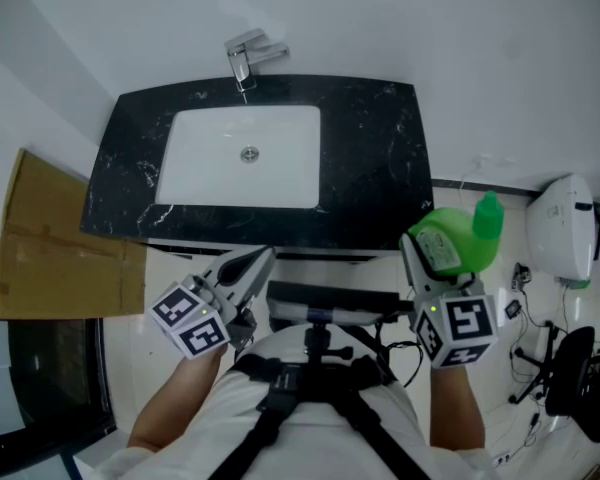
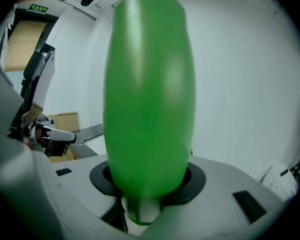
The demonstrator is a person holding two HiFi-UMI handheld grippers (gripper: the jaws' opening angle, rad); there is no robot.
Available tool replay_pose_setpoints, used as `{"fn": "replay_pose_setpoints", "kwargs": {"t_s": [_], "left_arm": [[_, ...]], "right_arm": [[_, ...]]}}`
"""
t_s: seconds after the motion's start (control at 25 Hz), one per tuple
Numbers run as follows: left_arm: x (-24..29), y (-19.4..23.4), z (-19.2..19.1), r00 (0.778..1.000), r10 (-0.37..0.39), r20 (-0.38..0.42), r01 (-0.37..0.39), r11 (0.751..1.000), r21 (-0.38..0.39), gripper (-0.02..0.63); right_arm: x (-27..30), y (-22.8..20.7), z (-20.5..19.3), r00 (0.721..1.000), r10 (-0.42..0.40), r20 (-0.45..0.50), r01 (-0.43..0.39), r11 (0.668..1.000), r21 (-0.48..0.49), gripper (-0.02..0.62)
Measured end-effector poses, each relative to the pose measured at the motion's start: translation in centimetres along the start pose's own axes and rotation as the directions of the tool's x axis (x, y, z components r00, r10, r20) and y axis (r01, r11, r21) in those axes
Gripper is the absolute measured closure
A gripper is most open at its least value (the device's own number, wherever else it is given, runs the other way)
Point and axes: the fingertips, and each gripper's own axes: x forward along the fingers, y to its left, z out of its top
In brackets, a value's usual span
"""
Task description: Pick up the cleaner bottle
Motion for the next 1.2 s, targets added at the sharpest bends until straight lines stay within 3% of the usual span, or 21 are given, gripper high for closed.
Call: {"fn": "replay_pose_setpoints", "kwargs": {"t_s": [1.2], "left_arm": [[-0.5, 0.6, 0.0, 1.000, 0.017, 0.009, -0.016, 1.000, -0.008, 0.612]], "right_arm": [[1.1, 0.7, 1.4, 1.000, 0.009, 0.022, -0.008, 1.000, -0.026, 0.419]]}}
